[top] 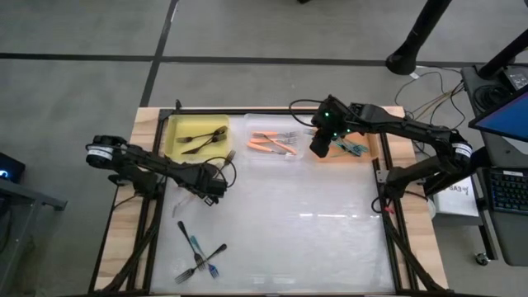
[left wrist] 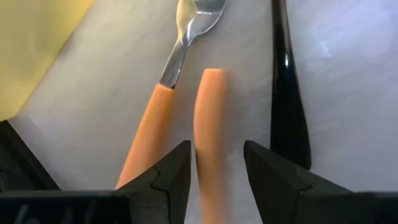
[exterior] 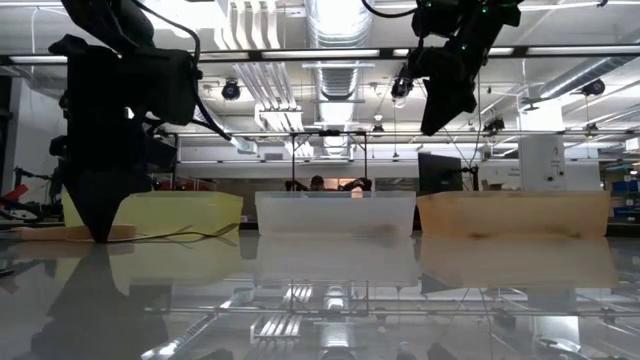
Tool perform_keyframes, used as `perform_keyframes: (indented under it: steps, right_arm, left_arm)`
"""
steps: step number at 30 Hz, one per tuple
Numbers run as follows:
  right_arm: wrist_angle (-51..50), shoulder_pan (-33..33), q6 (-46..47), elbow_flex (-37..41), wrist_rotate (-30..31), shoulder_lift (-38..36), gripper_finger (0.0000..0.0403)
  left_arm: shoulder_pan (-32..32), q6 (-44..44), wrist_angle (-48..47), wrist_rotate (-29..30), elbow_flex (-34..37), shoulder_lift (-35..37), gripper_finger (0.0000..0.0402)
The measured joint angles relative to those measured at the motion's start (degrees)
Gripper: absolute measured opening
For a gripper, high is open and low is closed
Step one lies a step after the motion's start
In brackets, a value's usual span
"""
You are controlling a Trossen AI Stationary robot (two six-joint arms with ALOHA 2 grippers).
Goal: Sort silverware by color (type)
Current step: Put the orange fork into the transparent bin
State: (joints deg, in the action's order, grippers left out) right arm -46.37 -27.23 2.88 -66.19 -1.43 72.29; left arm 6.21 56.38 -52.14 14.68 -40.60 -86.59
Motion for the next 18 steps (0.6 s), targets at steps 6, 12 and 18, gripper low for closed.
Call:
perform_keyframes:
  steps: [6,12,18]
  right_arm:
    - [0.2,0.0,-0.7,0.0,0.0,0.0,0.0121]
    - [0.2,0.0,-1.1,0.0,0.0,0.0,0.0121]
    - [0.2,0.0,-1.5,0.0,0.0,0.0,0.0121]
  left_arm:
    - [-0.1,-1.0,0.4,-0.3,0.0,-0.1,0.0124]
    - [0.0,-1.7,1.1,-0.9,0.0,-0.3,0.0062]
    - [-0.1,-1.2,0.6,-1.7,-0.1,-0.3,0.0023]
